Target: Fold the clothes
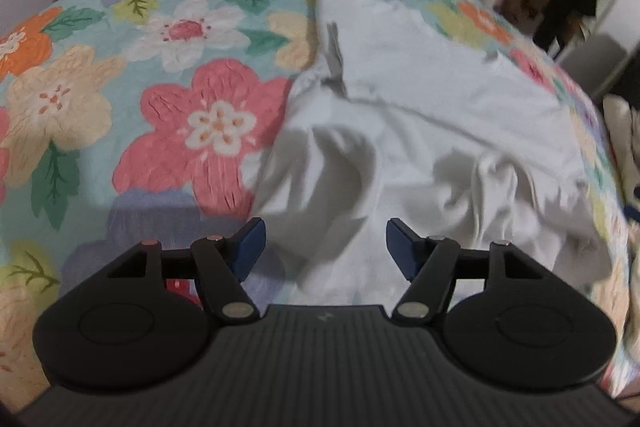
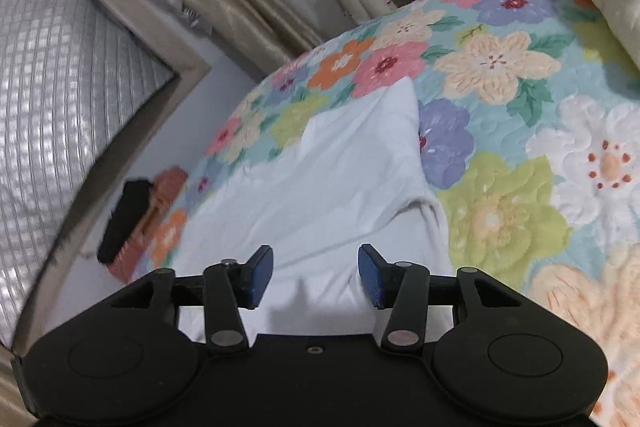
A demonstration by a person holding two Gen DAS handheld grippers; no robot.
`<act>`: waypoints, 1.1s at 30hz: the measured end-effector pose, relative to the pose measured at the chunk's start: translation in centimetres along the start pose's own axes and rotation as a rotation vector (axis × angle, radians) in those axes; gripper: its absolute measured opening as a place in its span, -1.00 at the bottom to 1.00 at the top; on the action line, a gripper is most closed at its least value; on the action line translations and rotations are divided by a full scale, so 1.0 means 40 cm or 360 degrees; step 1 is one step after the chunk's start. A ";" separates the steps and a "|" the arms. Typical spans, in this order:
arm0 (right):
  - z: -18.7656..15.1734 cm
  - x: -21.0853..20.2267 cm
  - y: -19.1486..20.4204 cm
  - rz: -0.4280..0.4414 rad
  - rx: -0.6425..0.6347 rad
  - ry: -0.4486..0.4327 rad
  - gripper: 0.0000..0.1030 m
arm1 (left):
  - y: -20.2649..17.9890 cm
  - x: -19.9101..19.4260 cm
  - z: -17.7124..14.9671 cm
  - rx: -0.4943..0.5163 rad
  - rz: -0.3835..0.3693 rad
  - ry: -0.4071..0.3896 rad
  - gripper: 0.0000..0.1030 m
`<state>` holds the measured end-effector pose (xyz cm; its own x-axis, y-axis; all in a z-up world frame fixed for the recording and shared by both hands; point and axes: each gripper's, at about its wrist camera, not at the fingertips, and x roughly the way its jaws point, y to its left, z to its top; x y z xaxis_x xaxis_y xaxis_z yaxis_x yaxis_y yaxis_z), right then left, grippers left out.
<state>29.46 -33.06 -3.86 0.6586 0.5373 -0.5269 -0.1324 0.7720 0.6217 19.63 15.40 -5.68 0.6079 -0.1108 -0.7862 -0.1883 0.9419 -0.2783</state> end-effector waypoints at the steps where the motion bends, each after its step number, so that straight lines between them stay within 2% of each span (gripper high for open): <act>1: -0.005 -0.001 -0.001 -0.0001 0.0012 0.0015 0.09 | -0.008 0.002 -0.003 0.0029 -0.0005 0.0006 0.27; 4: -0.018 0.010 -0.020 0.0032 0.0111 0.0076 0.09 | -0.031 0.011 -0.005 0.0115 -0.0016 0.0014 0.24; 6: -0.028 0.028 -0.045 0.0051 0.0213 0.0136 0.09 | -0.037 0.026 -0.007 0.0136 -0.0005 0.0043 0.05; 11: -0.065 0.085 -0.109 0.0083 0.0477 0.0305 0.12 | -0.028 0.063 -0.017 0.0097 0.0050 0.0133 0.09; 14: -0.071 0.111 -0.104 0.0000 0.0411 0.0344 0.19 | -0.021 0.071 -0.015 0.0070 0.0058 0.0124 0.18; 16: -0.074 0.133 -0.096 -0.0012 0.0373 0.0370 0.24 | -0.012 0.071 -0.014 0.0022 0.0044 0.0077 0.02; 17: -0.076 0.143 -0.087 -0.0008 0.0321 0.0368 0.24 | -0.008 0.069 -0.013 0.0009 0.0037 0.0045 -0.48; 18: -0.079 0.151 -0.077 0.0000 0.0261 0.0362 0.15 | -0.007 0.067 -0.012 0.0014 0.0040 0.0023 -0.70; 19: -0.079 0.157 -0.065 0.0011 0.0189 0.0364 -0.36 | -0.007 0.064 -0.010 0.0023 0.0047 0.0005 -0.70; 20: -0.079 0.161 -0.053 0.0023 0.0113 0.0369 -0.74 | -0.007 0.058 -0.010 0.0022 0.0035 -0.0014 -0.77; 21: -0.079 0.159 -0.041 0.0031 0.0060 0.0357 -0.74 | -0.006 0.051 -0.011 0.0019 0.0019 -0.0033 -0.79; 25: -0.051 0.093 -0.020 0.0079 0.0014 0.0122 -0.74 | -0.001 0.028 -0.005 -0.0015 -0.0064 -0.0082 -0.78; 26: -0.042 0.074 -0.019 0.0085 0.0012 0.0052 -0.74 | 0.007 0.029 0.000 -0.0057 -0.0114 -0.0071 -0.67; 27: -0.036 0.062 -0.017 0.0082 0.0000 0.0017 -0.74 | 0.020 0.035 0.002 -0.0135 -0.0172 -0.0047 -0.43; 29: -0.027 0.044 -0.014 0.0070 -0.0029 -0.0032 -0.74 | 0.037 0.049 0.005 -0.0222 -0.0236 -0.0016 -0.08; 30: -0.025 0.041 -0.017 0.0071 -0.0024 -0.0031 -0.74 | 0.037 0.055 0.004 -0.0228 -0.0234 -0.0005 -0.03; 32: -0.028 0.044 -0.018 0.0052 -0.0030 -0.0015 -0.74 | 0.029 0.065 0.000 -0.0206 -0.0210 0.0013 -0.04; 33: -0.029 0.046 -0.018 0.0042 -0.0034 -0.0007 -0.74 | 0.022 0.066 -0.004 -0.0166 -0.0178 0.0015 -0.21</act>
<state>29.91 -32.24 -5.94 0.6580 0.5559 -0.5079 -0.1654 0.7648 0.6227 20.94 15.88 -8.07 0.6223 -0.2168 -0.7522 -0.1993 0.8854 -0.4200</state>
